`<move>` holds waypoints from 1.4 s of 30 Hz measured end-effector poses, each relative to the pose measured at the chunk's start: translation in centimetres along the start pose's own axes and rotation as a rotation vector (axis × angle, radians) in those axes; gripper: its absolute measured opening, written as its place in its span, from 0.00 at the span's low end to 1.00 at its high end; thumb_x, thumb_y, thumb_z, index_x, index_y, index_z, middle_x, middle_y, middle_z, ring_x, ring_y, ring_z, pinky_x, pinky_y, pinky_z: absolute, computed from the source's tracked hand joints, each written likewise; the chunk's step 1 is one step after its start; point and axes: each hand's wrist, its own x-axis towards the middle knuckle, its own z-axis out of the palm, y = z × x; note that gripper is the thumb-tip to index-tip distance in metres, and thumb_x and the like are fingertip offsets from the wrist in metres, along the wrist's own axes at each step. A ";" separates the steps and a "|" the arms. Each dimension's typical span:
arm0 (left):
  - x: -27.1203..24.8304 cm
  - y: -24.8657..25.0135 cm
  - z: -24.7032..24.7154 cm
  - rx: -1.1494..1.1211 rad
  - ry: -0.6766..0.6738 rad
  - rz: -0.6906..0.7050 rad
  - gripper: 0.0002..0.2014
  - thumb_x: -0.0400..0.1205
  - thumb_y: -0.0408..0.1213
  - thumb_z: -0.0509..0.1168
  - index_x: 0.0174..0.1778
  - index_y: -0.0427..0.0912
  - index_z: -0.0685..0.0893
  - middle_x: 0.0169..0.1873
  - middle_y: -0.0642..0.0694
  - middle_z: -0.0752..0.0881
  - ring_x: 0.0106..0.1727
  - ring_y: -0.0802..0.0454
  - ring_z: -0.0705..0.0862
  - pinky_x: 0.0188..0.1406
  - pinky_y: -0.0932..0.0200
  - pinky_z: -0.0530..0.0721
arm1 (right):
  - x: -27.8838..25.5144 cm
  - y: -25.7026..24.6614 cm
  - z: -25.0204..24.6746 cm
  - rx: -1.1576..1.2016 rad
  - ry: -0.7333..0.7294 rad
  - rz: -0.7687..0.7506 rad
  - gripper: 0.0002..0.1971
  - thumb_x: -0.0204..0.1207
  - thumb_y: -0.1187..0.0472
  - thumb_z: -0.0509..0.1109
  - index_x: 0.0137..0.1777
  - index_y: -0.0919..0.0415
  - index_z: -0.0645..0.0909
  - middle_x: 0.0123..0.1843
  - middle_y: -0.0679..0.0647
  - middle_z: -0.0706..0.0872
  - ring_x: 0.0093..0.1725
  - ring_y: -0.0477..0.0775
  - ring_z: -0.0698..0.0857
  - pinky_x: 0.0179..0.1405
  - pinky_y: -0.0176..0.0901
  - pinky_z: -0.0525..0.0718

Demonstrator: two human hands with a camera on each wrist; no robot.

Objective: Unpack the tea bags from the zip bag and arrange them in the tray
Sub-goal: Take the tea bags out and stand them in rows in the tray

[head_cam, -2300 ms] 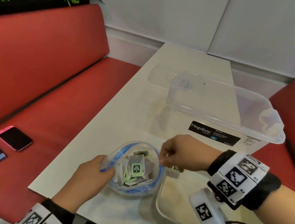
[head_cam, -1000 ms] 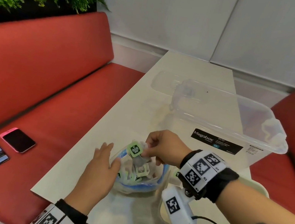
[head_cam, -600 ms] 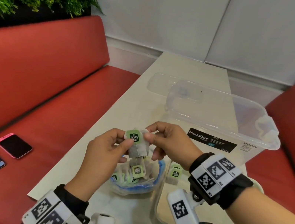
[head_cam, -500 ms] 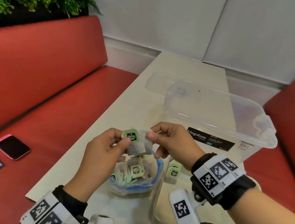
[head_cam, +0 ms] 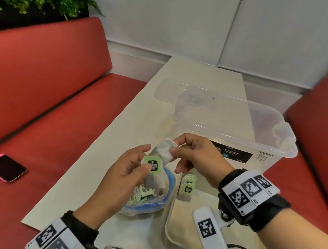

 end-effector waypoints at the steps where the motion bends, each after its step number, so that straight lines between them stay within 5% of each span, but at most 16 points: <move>1: 0.1 0.2 0.3 0.025 -0.013 0.019 0.15 0.83 0.31 0.61 0.58 0.56 0.82 0.60 0.51 0.83 0.52 0.54 0.86 0.53 0.48 0.86 | -0.1 0.0 0.0 0.012 -0.012 0.006 0.03 0.77 0.68 0.69 0.43 0.61 0.79 0.33 0.55 0.88 0.20 0.47 0.82 0.22 0.35 0.77; 5: 0.1 0.7 1.2 0.117 0.006 0.063 0.05 0.81 0.35 0.63 0.44 0.46 0.84 0.40 0.44 0.88 0.43 0.42 0.86 0.46 0.37 0.86 | -0.5 0.3 -0.1 -0.039 -0.017 0.008 0.02 0.78 0.65 0.68 0.46 0.62 0.81 0.37 0.55 0.87 0.23 0.48 0.81 0.26 0.39 0.77; 8: 0.2 0.7 1.2 0.104 -0.015 0.049 0.06 0.82 0.35 0.63 0.41 0.43 0.82 0.37 0.38 0.86 0.41 0.36 0.85 0.46 0.34 0.83 | -0.8 0.1 -0.7 -0.060 0.000 -0.019 0.06 0.81 0.66 0.63 0.48 0.59 0.81 0.40 0.54 0.85 0.25 0.49 0.80 0.26 0.40 0.77; 13: 0.2 1.1 1.1 0.022 -0.095 0.017 0.08 0.74 0.42 0.60 0.37 0.42 0.79 0.36 0.33 0.82 0.37 0.46 0.80 0.42 0.42 0.80 | -1.5 -0.3 -1.9 -0.207 -0.050 -0.197 0.26 0.76 0.78 0.64 0.52 0.40 0.82 0.54 0.51 0.84 0.32 0.47 0.81 0.33 0.37 0.81; 19: 0.3 0.8 1.3 0.017 -0.171 -0.001 0.07 0.77 0.38 0.61 0.39 0.47 0.84 0.37 0.43 0.86 0.39 0.49 0.81 0.43 0.49 0.80 | -1.9 -1.9 -2.5 -0.363 -0.101 -0.247 0.12 0.70 0.68 0.76 0.36 0.49 0.83 0.48 0.44 0.87 0.35 0.48 0.81 0.41 0.39 0.81; 23: 0.4 0.4 0.9 0.033 -0.143 -0.013 0.17 0.74 0.39 0.60 0.57 0.49 0.85 0.51 0.51 0.89 0.54 0.52 0.86 0.55 0.52 0.83 | -1.7 -3.1 -3.4 -0.685 -0.054 -0.226 0.07 0.72 0.63 0.75 0.38 0.50 0.83 0.33 0.43 0.85 0.28 0.41 0.80 0.34 0.35 0.81; 27: 0.3 0.5 1.3 0.059 -0.134 0.003 0.15 0.82 0.27 0.60 0.59 0.47 0.85 0.53 0.52 0.88 0.55 0.55 0.85 0.52 0.63 0.83 | -1.5 -3.6 -3.7 -0.856 -0.006 -0.180 0.04 0.72 0.59 0.75 0.43 0.48 0.86 0.31 0.44 0.85 0.27 0.36 0.79 0.33 0.30 0.74; 35: 0.9 1.3 3.6 0.179 -0.109 0.202 0.06 0.79 0.26 0.64 0.39 0.39 0.83 0.49 0.51 0.85 0.45 0.60 0.83 0.36 0.75 0.78 | -1.6 -2.9 -3.0 -0.607 -0.045 -0.144 0.10 0.70 0.63 0.77 0.50 0.53 0.85 0.35 0.52 0.90 0.30 0.43 0.85 0.40 0.31 0.82; 42: 1.1 0.0 4.2 0.193 -0.137 0.178 0.06 0.78 0.31 0.67 0.36 0.41 0.82 0.39 0.49 0.84 0.35 0.59 0.80 0.33 0.66 0.79 | -2.0 -1.8 -3.8 -0.627 -0.103 -0.113 0.09 0.72 0.63 0.76 0.50 0.51 0.85 0.37 0.54 0.91 0.34 0.44 0.86 0.48 0.40 0.85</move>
